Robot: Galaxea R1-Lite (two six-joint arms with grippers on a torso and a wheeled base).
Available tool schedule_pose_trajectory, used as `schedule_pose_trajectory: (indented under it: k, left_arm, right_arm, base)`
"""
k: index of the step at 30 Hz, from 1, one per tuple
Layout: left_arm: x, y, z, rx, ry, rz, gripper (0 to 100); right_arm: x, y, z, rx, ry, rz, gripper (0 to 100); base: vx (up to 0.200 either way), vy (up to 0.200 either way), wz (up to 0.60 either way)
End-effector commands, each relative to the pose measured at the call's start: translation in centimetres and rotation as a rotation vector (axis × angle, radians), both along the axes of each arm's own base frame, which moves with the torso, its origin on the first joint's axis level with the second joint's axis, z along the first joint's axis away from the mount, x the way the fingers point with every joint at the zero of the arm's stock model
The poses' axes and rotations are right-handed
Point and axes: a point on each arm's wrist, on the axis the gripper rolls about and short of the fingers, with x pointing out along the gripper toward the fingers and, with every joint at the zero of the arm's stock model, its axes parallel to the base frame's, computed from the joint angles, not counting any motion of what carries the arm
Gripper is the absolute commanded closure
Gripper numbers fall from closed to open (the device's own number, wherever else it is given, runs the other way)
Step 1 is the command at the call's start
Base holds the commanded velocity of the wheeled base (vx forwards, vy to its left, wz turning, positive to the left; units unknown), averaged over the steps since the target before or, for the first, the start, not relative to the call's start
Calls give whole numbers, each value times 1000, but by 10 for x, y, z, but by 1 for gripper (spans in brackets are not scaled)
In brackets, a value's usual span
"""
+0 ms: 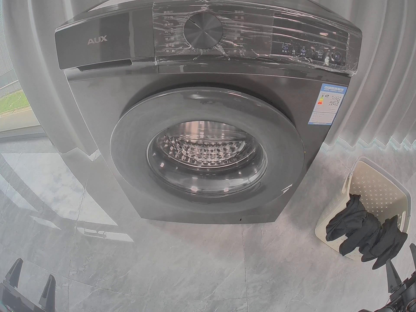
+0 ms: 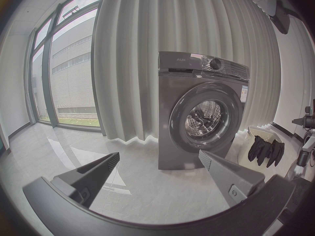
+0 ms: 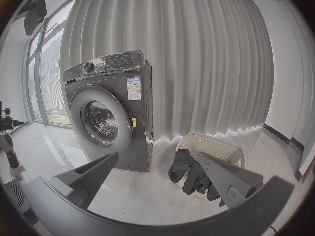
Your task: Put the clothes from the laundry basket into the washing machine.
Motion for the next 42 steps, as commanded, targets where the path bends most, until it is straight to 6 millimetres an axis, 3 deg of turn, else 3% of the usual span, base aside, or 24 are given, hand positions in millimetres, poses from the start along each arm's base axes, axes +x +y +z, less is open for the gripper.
schedule_pose_trajectory:
  k: [1, 7, 13, 42]
  left_arm:
    - [0, 0, -5, -1, 0, -1, 0]
    - [0, 0, -5, -4, 0, -1, 0]
    - [0, 0, -5, -2, 0, -1, 0]
    - [0, 0, -5, -1, 1, -1, 0]
  right_arm:
    - [1, 0, -5, 0, 16, 0, 0]
    - [1, 0, -5, 0, 16, 0, 0]
    - [1, 0, -5, 0, 16, 0, 0]
    - [1, 0, -5, 0, 16, 0, 0]
  base:
    - [0, 0, 0]
    - [0, 0, 0]
    - [0, 200, 0]
    - [0, 0, 0]
